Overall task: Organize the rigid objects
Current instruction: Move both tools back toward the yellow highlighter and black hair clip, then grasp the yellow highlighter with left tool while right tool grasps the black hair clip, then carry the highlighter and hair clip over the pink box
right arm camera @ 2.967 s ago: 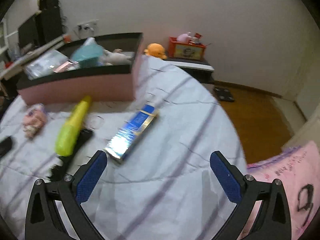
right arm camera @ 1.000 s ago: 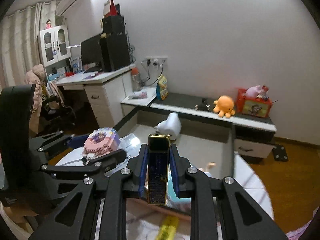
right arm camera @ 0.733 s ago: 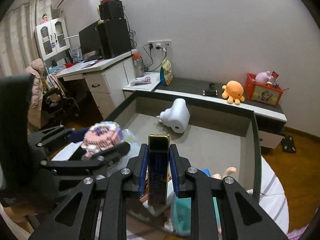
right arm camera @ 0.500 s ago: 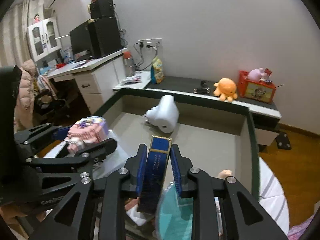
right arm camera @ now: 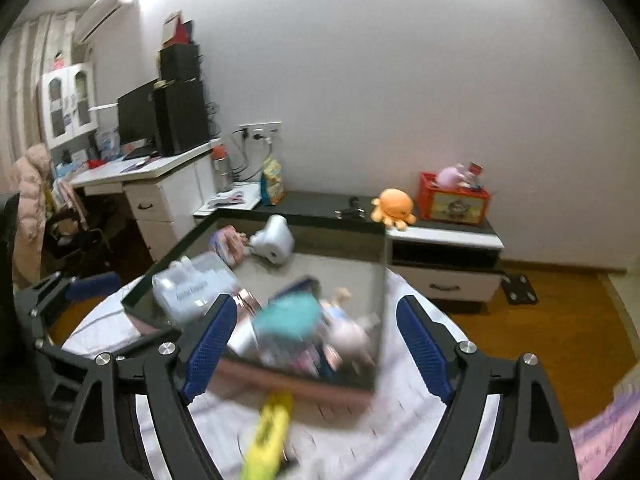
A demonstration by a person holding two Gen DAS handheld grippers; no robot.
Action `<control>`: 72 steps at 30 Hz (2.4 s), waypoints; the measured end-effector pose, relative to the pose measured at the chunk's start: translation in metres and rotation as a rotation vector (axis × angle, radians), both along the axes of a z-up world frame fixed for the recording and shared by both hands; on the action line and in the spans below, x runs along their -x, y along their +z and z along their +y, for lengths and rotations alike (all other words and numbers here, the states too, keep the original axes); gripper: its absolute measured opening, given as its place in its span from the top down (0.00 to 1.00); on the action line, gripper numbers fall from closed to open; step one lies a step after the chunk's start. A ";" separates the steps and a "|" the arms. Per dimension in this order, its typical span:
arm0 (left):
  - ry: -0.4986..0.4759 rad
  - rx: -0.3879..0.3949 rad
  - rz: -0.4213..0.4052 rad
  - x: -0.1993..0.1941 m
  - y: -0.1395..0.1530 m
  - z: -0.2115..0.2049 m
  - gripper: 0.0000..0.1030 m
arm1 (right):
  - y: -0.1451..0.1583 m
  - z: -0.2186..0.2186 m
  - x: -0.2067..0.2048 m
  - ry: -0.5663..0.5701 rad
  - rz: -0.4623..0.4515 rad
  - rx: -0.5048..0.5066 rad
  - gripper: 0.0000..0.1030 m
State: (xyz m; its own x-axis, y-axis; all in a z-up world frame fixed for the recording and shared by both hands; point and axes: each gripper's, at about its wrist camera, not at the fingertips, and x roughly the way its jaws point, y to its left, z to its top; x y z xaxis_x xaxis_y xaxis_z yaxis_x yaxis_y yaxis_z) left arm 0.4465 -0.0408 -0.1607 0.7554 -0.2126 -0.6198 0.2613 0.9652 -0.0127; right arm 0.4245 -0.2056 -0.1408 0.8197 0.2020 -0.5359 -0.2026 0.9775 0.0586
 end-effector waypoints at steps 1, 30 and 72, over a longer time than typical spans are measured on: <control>-0.012 0.003 0.009 0.007 -0.002 -0.007 0.02 | -0.003 -0.008 0.009 -0.012 0.007 -0.009 0.19; 0.112 -0.094 0.288 -0.011 -0.097 -0.024 0.09 | -0.087 -0.018 0.063 -0.012 0.219 -0.012 0.19; 0.078 0.084 0.147 0.077 -0.066 0.058 0.74 | -0.088 0.030 0.061 0.099 0.242 -0.087 0.81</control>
State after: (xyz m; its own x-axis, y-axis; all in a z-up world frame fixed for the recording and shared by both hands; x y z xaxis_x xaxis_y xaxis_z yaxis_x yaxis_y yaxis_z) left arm 0.3698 0.0168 -0.2266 0.6739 -0.2126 -0.7076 0.1748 0.9764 -0.1268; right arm 0.3633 -0.1752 -0.2289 0.6440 0.3285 -0.6909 -0.2665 0.9429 0.2000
